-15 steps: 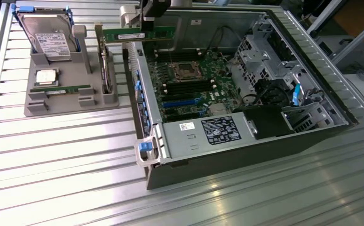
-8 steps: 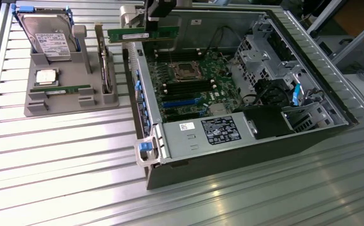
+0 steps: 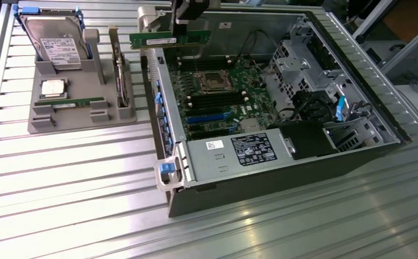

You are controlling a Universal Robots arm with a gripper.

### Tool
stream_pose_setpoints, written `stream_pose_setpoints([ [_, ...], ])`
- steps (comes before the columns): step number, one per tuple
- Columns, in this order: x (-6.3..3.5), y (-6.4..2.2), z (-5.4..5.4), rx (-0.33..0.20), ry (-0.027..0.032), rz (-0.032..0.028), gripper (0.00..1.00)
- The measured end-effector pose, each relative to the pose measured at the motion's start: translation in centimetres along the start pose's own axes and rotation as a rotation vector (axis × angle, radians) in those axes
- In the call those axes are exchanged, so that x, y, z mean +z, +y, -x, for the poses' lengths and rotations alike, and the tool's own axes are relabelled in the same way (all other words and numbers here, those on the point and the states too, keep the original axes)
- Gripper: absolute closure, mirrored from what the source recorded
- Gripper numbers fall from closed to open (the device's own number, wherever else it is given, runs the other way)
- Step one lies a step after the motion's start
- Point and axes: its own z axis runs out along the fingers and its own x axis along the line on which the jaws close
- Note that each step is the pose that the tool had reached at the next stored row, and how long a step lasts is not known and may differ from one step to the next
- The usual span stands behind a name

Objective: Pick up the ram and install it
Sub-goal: 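Pick up the ram and move it above insertion slot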

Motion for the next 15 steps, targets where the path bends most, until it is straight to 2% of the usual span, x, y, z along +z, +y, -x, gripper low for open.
stream_pose_setpoints([
  [15,-0.08,-1.84,-0.1,0.000,0.0007,0.0001,0.88],
])
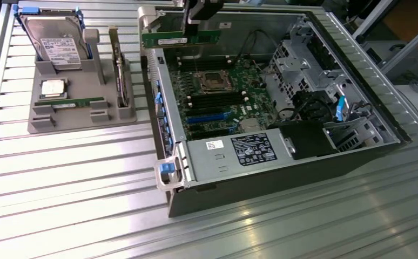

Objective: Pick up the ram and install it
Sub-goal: 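Pick up the ram and move it above insertion slot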

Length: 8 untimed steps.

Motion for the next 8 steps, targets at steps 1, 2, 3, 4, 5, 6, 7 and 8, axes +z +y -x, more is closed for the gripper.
stream_pose_setpoints([
  [1,-0.01,-0.11,-0.01,0.000,0.0001,0.0000,0.88],
  [2,-0.01,-0.18,-0.01,0.000,0.0001,0.0000,0.88],
  [3,-0.01,-0.29,-0.02,0.000,0.0001,0.0000,0.88],
  [4,-0.02,-0.36,-0.02,0.000,0.0002,0.0000,0.88],
  [5,-0.02,-0.45,-0.02,0.000,0.0001,-0.0001,0.88],
  [6,-0.02,-0.52,-0.03,0.000,0.0001,0.0000,0.88],
  [7,-0.03,-0.63,-0.03,0.000,0.0003,0.0000,0.88],
  [8,-0.03,-0.79,-0.04,0.000,0.0003,-0.0001,0.88],
])
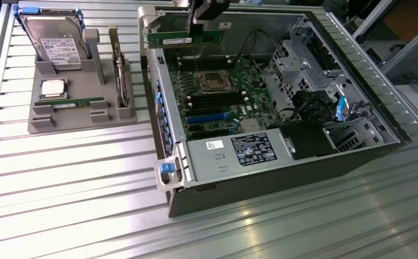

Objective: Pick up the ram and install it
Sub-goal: 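Pick up the ram and move it above insertion slot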

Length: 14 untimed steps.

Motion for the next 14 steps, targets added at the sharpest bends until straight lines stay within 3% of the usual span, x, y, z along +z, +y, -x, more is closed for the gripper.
stream_pose_setpoints([
  [14,-0.08,-1.69,-0.1,0.000,0.0008,0.0001,0.88],
])
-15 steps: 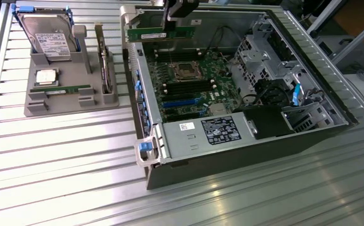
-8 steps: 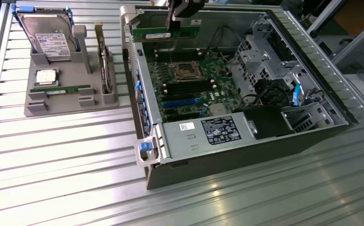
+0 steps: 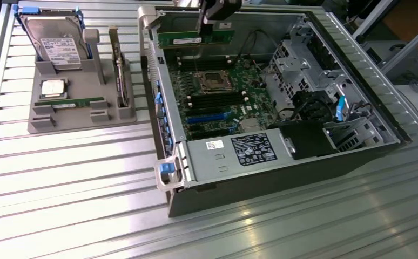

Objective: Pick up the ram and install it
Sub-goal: 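Pick up the ram and move it above insertion slot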

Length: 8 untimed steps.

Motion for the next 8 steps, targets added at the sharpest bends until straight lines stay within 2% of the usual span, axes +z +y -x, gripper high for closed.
stream_pose_setpoints([
  [8,-0.04,-0.95,-0.05,0.000,0.0004,0.0000,0.88],
])
